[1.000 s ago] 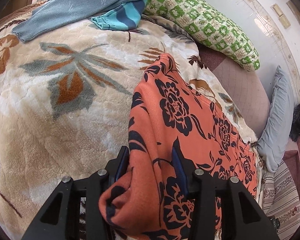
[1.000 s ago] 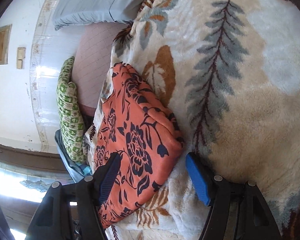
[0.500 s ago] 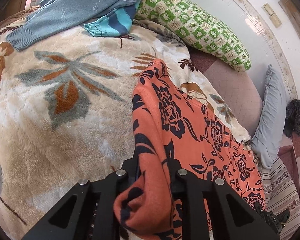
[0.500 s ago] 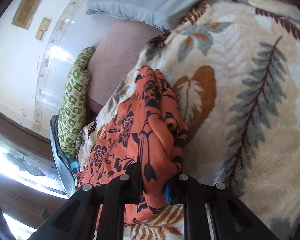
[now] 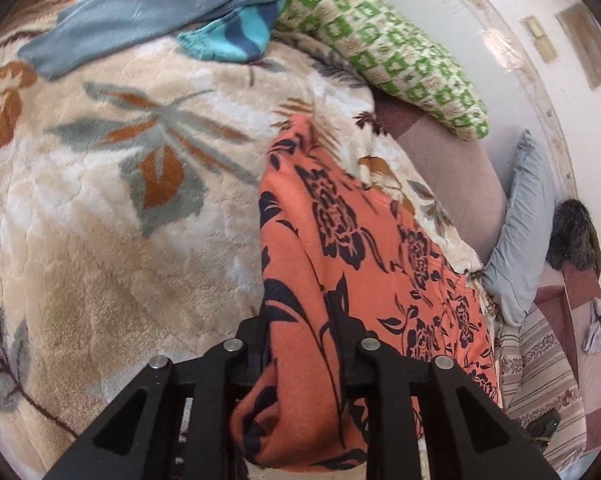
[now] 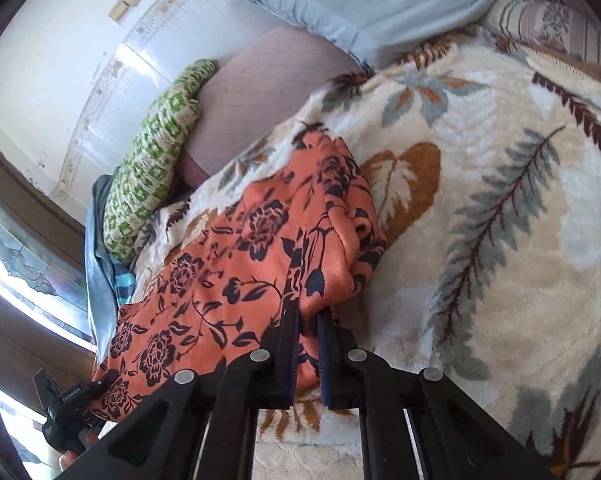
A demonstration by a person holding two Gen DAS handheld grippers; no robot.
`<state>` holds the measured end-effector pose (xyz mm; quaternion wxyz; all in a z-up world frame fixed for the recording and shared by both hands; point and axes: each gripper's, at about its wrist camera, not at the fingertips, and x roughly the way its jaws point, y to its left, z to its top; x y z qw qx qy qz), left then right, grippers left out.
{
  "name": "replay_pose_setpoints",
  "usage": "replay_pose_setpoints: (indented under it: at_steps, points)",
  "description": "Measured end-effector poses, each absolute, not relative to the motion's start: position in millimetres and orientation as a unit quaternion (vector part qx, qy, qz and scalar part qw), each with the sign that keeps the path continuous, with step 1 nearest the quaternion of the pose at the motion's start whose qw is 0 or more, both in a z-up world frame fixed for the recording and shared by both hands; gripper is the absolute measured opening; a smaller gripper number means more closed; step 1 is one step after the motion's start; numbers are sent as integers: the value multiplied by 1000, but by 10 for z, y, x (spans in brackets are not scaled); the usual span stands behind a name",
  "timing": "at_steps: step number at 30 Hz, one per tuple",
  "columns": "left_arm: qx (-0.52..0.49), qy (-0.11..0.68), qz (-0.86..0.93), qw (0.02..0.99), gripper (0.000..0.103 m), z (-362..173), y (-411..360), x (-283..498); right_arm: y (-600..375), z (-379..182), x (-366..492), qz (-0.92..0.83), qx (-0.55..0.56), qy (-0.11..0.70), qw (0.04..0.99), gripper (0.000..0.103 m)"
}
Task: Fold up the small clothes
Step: 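Fold the lifted edge over the blouse with the left tool while the right tool grips the bundle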
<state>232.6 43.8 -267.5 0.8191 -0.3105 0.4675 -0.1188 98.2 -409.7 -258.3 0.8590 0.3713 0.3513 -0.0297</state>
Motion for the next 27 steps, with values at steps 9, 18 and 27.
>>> replay_pose_setpoints:
  at_steps: [9, 18, 27]
  points:
    - [-312, 467, -136, 816, 55, -2714, 312, 2379, -4365, -3069, 1203, -28, 502, 355, 788, 65]
    - [-269, 435, -137, 848, 17, -2546, 252, 2347, -4155, -2790, 1253, -43, 388, 330, 860, 14]
    - [-294, 408, -175, 846, 16, -2280, 533, 2030, -3727, -2184, 695, -26, 275, 280, 920, 14]
